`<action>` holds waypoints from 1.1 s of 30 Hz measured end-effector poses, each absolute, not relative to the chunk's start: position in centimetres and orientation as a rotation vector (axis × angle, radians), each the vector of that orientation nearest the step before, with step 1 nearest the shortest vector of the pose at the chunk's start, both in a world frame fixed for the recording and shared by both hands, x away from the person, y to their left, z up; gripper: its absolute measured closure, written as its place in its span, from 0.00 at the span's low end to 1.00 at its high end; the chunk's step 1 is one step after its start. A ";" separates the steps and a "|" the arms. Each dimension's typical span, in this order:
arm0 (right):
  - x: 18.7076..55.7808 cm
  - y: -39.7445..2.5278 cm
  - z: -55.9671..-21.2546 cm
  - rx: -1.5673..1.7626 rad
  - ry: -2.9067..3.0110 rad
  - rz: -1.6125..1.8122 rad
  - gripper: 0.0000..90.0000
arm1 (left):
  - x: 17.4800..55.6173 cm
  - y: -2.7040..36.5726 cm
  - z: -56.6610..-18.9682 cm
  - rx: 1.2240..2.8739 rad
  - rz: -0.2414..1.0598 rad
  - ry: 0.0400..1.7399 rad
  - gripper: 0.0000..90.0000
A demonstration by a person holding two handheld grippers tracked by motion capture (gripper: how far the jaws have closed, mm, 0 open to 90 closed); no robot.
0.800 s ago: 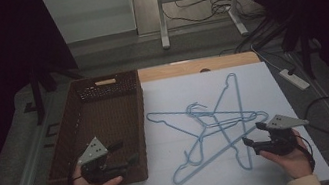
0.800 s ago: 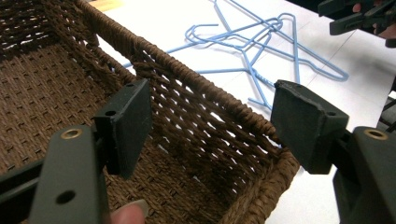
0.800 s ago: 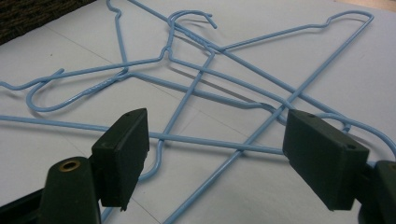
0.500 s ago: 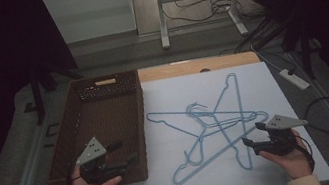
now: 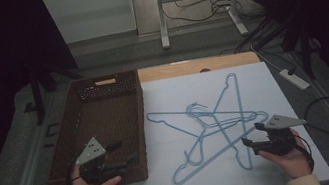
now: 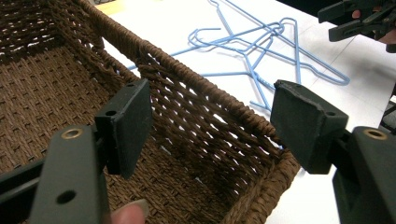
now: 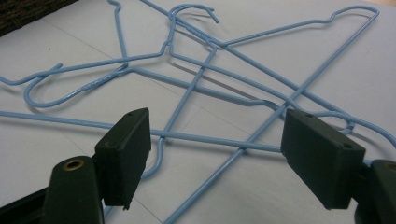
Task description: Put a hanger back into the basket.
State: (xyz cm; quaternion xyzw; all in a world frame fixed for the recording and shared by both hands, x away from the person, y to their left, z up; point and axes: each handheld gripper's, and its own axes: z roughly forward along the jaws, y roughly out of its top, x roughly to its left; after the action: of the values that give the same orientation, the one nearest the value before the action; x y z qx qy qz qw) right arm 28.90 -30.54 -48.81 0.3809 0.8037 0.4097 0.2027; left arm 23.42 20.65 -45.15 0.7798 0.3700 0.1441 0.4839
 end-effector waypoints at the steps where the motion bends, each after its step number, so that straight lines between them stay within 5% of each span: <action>1: 28.9 -30.5 -48.8 1.064 2.245 1.143 0.28 | 23.4 20.6 -45.2 1.902 0.350 0.900 0.33; 33: 33.5 -23.7 -45.7 1.064 2.368 1.026 0.30 | 23.4 19.7 -44.9 1.920 0.341 0.867 0.33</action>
State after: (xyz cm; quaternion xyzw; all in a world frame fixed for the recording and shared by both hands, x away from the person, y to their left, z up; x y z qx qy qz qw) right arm 33.54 -23.66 -45.66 0.3754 0.8353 0.3620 0.1743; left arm 23.40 19.72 -44.93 0.7878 0.3558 0.1399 0.4829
